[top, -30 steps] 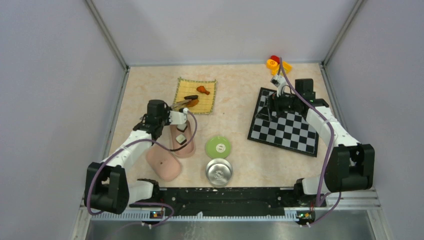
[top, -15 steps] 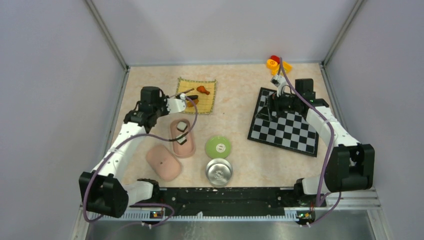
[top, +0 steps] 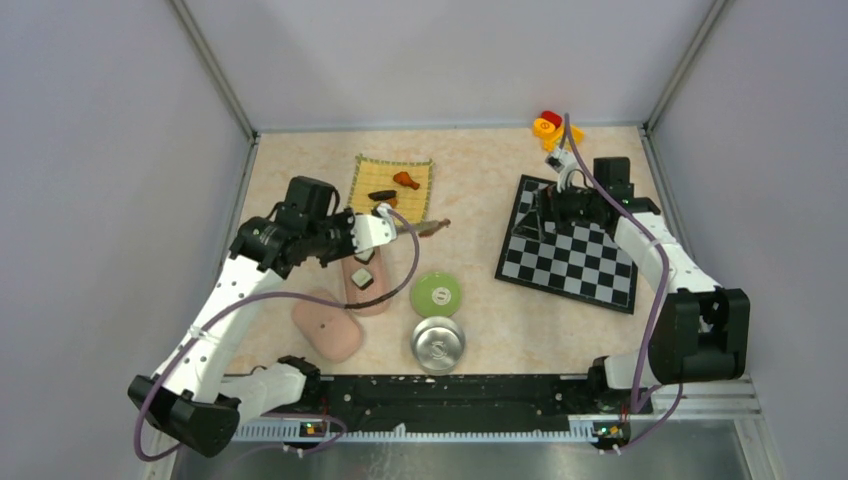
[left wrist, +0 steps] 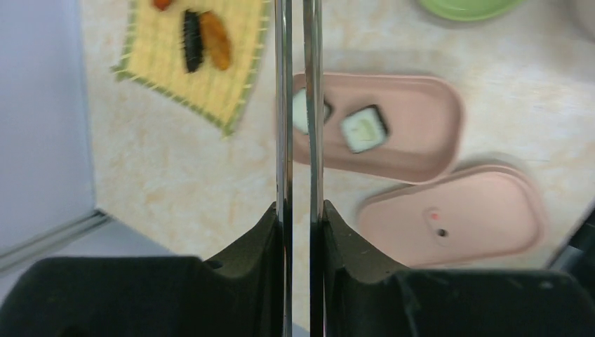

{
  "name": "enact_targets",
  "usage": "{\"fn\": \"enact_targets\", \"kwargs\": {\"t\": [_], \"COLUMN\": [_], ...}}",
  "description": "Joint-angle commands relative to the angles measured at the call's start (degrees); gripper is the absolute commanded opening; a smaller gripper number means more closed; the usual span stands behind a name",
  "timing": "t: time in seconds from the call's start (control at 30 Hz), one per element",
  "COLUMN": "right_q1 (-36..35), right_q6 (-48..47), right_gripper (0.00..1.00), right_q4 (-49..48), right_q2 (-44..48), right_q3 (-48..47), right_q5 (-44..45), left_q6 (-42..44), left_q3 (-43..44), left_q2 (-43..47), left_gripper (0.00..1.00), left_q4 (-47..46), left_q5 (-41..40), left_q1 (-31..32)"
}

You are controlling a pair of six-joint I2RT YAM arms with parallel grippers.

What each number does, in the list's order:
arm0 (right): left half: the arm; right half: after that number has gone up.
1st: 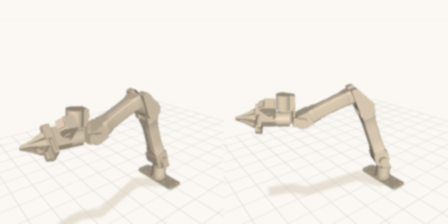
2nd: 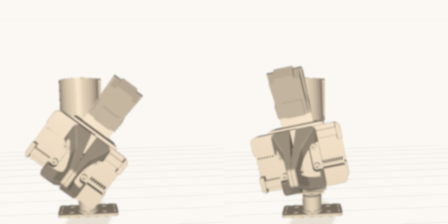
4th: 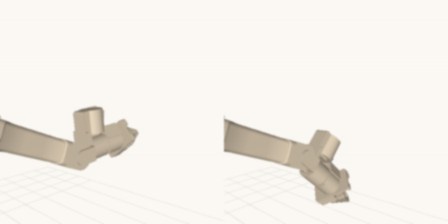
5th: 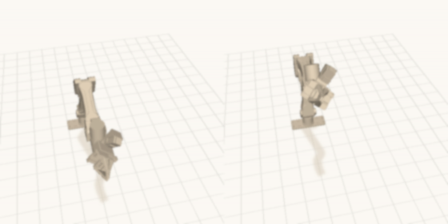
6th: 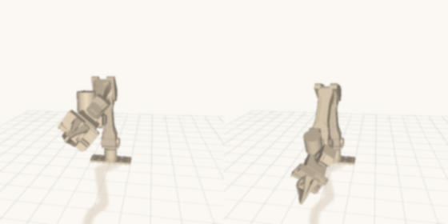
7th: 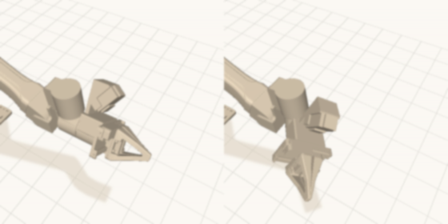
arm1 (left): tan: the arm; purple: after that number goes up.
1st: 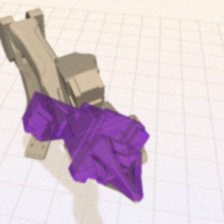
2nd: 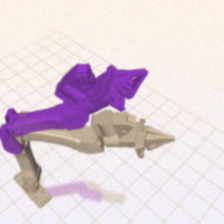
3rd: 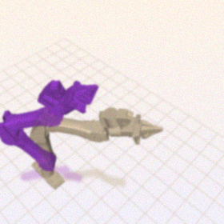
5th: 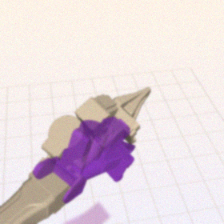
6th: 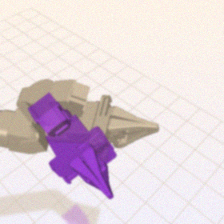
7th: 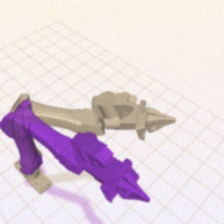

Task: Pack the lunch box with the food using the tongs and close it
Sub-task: Pick up the fake food from the plate, then place the fake food in the packing box.

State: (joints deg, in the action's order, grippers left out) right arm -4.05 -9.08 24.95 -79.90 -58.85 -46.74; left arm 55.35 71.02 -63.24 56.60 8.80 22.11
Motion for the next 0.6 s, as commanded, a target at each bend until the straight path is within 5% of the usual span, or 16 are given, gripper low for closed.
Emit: {"fn": "enact_targets", "kwargs": {"t": [0.0, 0.3, 0.57], "right_q1": [1.01, 2.21, 2.29], "right_q6": [0.23, 0.56, 0.38], "right_gripper": [0.97, 0.99, 0.99], "right_q4": [-2.18, -2.32, -2.19], "right_q2": [1.49, 1.7, 1.46], "right_q3": [0.04, -0.06, -0.01], "right_q5": [-0.02, 0.2, 0.4], "left_q6": [-3.88, -2.47, -3.82], "left_q3": [1.26, -1.35, -3.52], "left_q2": [2.16, 2.52, 4.32], "left_gripper": [0.0, 0.0, 0.0], "left_q4": [11.61, 24.17, 24.44], "left_q5": [8.1, 12.26, 11.58], "left_q1": [3.61, 8.53, 11.47]}}
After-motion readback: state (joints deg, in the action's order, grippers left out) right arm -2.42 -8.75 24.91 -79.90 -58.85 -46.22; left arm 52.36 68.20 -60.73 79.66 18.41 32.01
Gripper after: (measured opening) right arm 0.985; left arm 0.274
